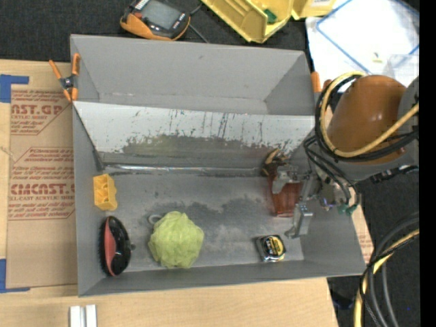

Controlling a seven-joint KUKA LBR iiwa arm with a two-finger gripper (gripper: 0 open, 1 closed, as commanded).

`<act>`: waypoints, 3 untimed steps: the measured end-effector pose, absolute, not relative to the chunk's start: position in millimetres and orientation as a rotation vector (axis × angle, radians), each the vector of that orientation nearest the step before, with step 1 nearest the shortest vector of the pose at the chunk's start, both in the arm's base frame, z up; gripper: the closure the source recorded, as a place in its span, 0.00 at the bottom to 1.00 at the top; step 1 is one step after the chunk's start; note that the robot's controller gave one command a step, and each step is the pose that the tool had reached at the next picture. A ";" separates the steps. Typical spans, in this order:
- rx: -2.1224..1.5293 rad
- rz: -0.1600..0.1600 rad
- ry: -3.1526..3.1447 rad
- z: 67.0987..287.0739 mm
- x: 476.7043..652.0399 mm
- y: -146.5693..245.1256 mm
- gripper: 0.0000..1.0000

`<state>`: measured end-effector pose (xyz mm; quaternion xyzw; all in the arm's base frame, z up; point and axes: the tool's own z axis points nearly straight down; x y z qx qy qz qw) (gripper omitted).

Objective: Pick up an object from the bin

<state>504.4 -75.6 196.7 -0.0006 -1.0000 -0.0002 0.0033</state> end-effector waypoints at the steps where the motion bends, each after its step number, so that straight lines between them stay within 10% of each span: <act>1: 0.001 0.001 -3.143 200.8 506.2 -75.3 0.00; 2: 0.320 0.003 -3.132 80.0 483.6 -93.6 0.00; 3: 0.109 0.002 -3.151 160.4 483.6 -87.3 0.00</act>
Offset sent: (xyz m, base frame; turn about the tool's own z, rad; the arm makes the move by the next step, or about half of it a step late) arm -0.0243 -0.0200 -0.1267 -0.2203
